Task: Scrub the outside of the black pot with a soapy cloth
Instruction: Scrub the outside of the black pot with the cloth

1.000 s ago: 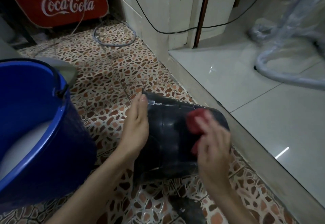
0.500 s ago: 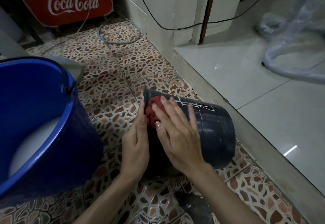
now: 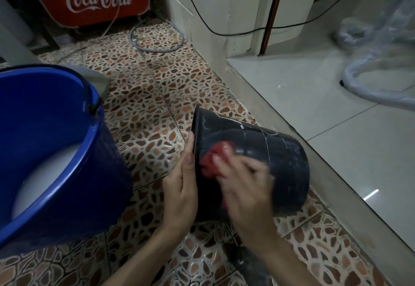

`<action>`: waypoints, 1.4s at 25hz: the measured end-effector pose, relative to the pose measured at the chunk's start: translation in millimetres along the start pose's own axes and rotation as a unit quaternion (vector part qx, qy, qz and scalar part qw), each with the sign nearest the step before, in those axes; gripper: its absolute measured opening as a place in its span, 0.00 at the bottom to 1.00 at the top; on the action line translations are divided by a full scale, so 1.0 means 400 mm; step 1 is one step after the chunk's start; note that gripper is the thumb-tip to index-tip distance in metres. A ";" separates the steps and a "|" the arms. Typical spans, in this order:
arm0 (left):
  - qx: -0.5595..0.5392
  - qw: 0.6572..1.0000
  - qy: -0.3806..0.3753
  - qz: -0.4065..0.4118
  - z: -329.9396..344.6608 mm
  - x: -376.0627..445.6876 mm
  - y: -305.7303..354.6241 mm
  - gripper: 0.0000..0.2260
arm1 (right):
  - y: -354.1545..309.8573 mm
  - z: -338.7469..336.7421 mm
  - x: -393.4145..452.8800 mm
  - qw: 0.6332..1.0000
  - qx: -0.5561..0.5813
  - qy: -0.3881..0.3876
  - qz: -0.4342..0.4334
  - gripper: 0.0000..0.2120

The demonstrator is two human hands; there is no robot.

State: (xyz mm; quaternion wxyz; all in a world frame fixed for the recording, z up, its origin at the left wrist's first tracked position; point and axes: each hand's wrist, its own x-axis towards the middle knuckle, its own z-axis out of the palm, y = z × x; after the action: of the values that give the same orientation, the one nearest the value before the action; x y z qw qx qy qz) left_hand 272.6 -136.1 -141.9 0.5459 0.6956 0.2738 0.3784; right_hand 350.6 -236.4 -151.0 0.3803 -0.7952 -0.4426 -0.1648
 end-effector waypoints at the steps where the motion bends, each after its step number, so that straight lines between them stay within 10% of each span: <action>1: -0.001 1.000 -0.001 0.002 0.001 -0.003 0.003 0.22 | -0.027 0.023 0.014 0.999 0.000 -0.007 -0.035 0.18; 8: 0.016 1.000 -0.004 0.008 -0.007 -0.011 -0.003 0.19 | 0.004 0.061 0.140 0.996 -0.070 -0.042 0.031 0.18; 18: 0.030 0.997 -0.038 -0.062 -0.009 0.007 0.086 0.13 | 0.263 -0.125 0.063 0.918 -0.007 0.037 0.395 0.16; 22: 0.014 0.991 -0.050 -0.121 0.039 0.130 0.111 0.19 | 0.042 -0.094 0.095 0.971 0.095 0.100 0.195 0.14; 28: -0.086 0.993 -0.009 -0.078 0.038 0.071 0.082 0.22 | -0.010 0.023 0.103 0.990 -0.037 -0.137 -0.010 0.25; 35: -0.097 0.993 -0.014 -0.059 0.018 0.009 0.065 0.19 | 0.219 -0.038 0.012 0.977 -0.060 -0.076 0.191 0.23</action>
State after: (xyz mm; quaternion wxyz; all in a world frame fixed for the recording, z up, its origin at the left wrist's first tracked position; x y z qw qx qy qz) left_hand 279.6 -143.9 -116.8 0.6357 0.6272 0.2693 0.3607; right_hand 427.2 -272.8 -178.4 0.3210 -0.8967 -0.2997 -0.0546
